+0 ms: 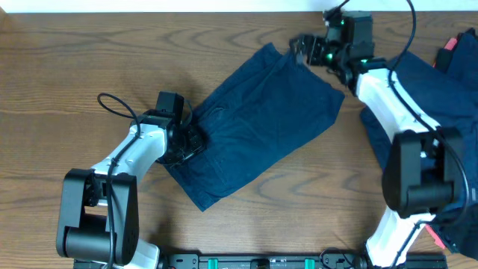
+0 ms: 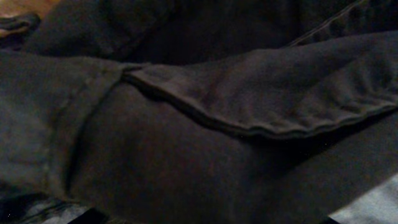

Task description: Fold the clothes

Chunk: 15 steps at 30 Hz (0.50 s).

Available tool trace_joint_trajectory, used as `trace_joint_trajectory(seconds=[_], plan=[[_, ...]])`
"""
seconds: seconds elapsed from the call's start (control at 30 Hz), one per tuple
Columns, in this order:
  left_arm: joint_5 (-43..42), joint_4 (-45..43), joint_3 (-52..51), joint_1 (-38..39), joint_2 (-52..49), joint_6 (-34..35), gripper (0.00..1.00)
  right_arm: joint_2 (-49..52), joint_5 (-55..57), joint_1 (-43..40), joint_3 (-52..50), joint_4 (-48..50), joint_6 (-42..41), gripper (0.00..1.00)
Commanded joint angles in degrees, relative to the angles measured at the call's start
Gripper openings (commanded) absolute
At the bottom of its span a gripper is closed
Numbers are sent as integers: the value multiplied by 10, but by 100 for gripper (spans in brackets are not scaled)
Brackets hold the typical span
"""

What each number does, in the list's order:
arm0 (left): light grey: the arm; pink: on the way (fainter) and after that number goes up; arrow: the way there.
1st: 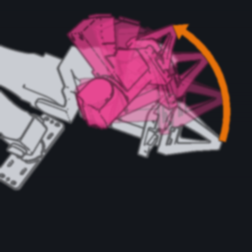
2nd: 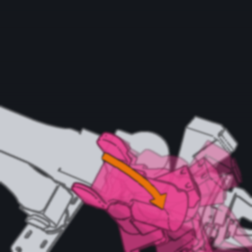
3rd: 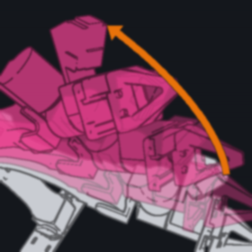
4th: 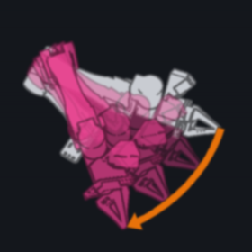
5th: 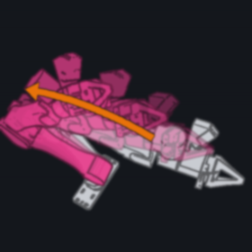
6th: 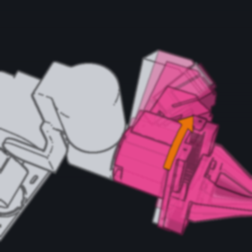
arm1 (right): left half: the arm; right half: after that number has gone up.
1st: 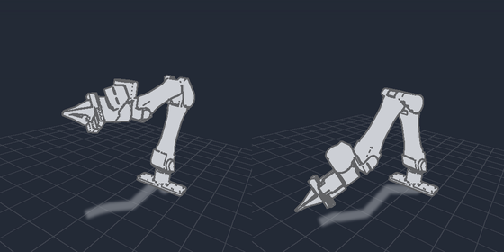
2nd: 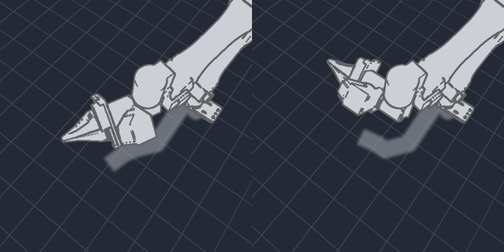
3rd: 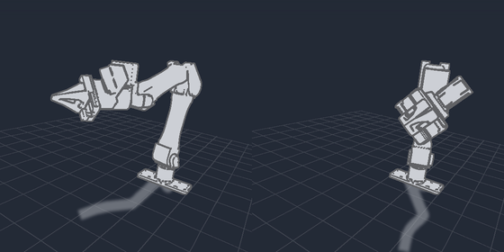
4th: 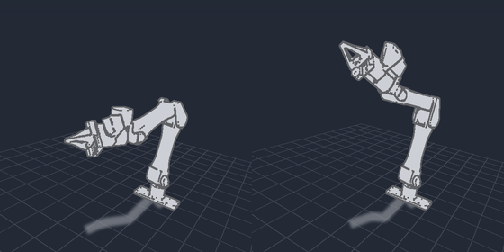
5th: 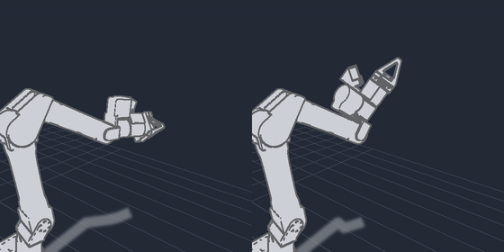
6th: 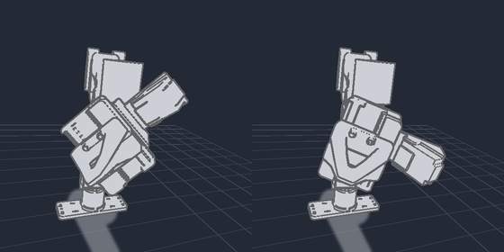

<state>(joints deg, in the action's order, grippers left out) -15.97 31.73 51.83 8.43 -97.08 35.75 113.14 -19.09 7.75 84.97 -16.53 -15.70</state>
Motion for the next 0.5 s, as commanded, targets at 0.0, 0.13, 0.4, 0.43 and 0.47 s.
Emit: trace_joint_trajectory(seconds=[0.0,0.13,0.4,0.43,0.47], plan=[[38,12,-14,-3,-21,-6,58,9,27,0,-3,-77,50,99],[36,36,-9,-5,-14,-19,66,11,15,4,-3,-158,85,99],[36,153,16,-55,91,-47,82,11,-29,51,-3,-219,177,98],[36,165,16,-62,107,-46,87,11,-29,60,-3,-223,177,95],[36,178,16,-66,119,-46,88,11,-29,67,-3,-227,177,92]])
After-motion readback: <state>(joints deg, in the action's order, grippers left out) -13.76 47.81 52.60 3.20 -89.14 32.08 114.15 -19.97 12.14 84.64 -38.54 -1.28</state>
